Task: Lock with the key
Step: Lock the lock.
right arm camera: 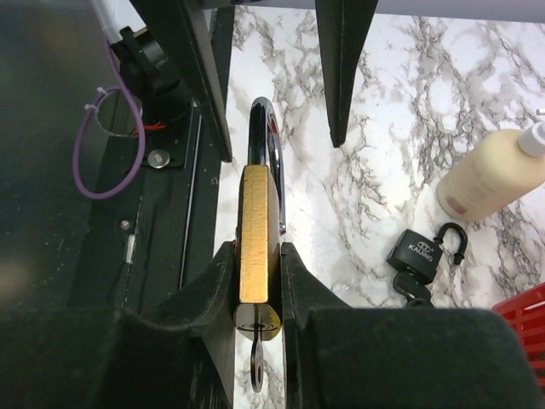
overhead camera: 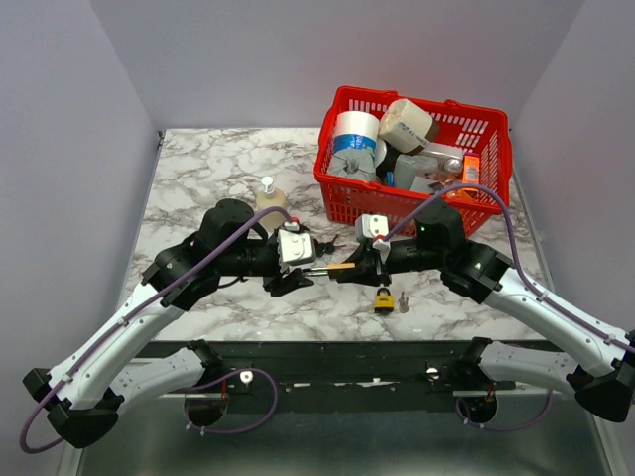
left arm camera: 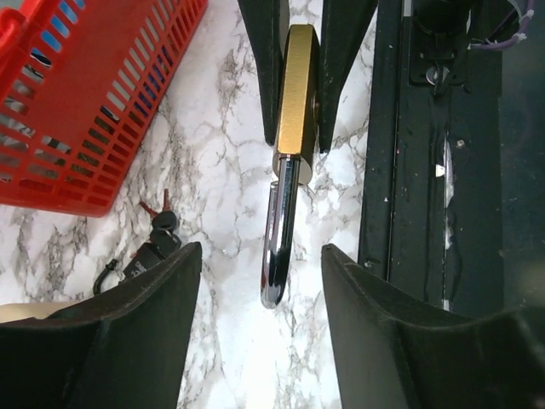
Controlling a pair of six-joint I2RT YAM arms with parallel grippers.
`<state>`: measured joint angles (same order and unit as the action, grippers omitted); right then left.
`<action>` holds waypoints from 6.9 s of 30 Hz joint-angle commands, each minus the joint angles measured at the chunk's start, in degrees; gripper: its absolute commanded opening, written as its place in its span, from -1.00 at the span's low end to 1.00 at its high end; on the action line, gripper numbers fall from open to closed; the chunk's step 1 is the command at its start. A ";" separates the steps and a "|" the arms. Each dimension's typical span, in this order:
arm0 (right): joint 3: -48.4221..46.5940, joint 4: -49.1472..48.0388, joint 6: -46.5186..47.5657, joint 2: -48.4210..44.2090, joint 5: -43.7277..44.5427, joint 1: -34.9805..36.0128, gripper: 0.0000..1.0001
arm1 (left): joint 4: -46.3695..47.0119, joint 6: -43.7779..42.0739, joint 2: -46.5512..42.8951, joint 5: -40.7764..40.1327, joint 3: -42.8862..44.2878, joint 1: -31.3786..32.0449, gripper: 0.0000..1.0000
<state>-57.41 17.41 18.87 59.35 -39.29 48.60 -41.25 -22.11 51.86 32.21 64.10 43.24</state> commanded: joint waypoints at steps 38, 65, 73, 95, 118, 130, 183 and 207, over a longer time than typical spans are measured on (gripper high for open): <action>-1.04 1.75 -0.33 -3.18 -1.58 0.09 0.04 | -2.07 -3.38 1.23 3.48 0.85 3.78 -1.00; -3.94 4.21 3.19 1.99 -5.26 0.09 -0.99 | 3.55 4.70 6.41 5.85 4.55 3.87 -1.00; -4.29 3.25 1.69 3.05 -9.14 0.36 -0.99 | 9.08 6.73 8.08 5.85 4.55 4.83 -1.00; -5.08 -2.82 -5.60 5.95 -11.33 1.50 -0.99 | 22.70 13.31 11.07 4.09 2.09 11.16 -1.00; -6.40 -12.40 -10.00 8.85 -11.16 5.63 -0.99 | 31.76 16.74 11.25 4.62 -0.99 11.34 -1.00; -2.45 -12.49 -12.98 4.03 -3.70 2.83 -0.99 | 26.14 17.53 8.09 4.45 -0.11 5.74 -0.13; -3.50 -61.09 -9.46 14.47 32.08 3.35 -0.99 | 56.97 99.80 1.93 -3.21 -11.71 -24.70 0.97; -5.61 -58.99 -9.55 16.85 30.15 4.49 -0.99 | 61.38 101.03 2.99 -2.76 -14.09 -21.98 0.70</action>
<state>-59.13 -34.61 9.85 76.29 -8.03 52.75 18.06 79.05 55.46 29.10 50.61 20.21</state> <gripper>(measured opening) 0.263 0.856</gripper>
